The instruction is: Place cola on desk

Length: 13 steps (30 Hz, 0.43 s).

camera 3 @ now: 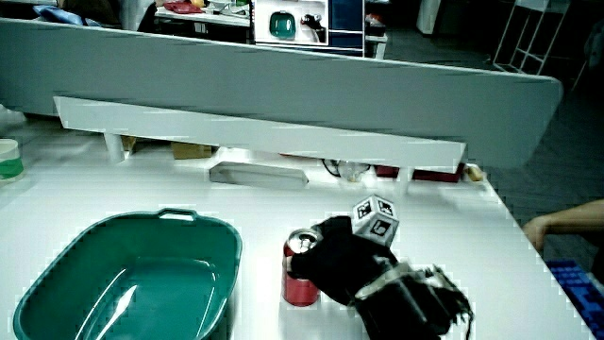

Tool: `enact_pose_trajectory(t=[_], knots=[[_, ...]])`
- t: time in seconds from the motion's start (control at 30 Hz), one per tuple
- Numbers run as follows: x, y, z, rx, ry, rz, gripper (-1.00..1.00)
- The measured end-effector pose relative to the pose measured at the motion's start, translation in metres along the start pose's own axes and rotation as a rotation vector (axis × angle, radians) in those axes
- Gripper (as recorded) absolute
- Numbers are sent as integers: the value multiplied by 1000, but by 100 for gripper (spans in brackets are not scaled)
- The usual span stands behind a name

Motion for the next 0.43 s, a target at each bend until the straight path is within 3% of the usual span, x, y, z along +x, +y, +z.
enact_pose_trajectory(t=[0.17,0.33,0.43], knots=[[0,-4,3,-32,6,-4,-56],[-12,-22,21,-7,-51,7,-83],[-26,-39,27,29,-162,88,-100]])
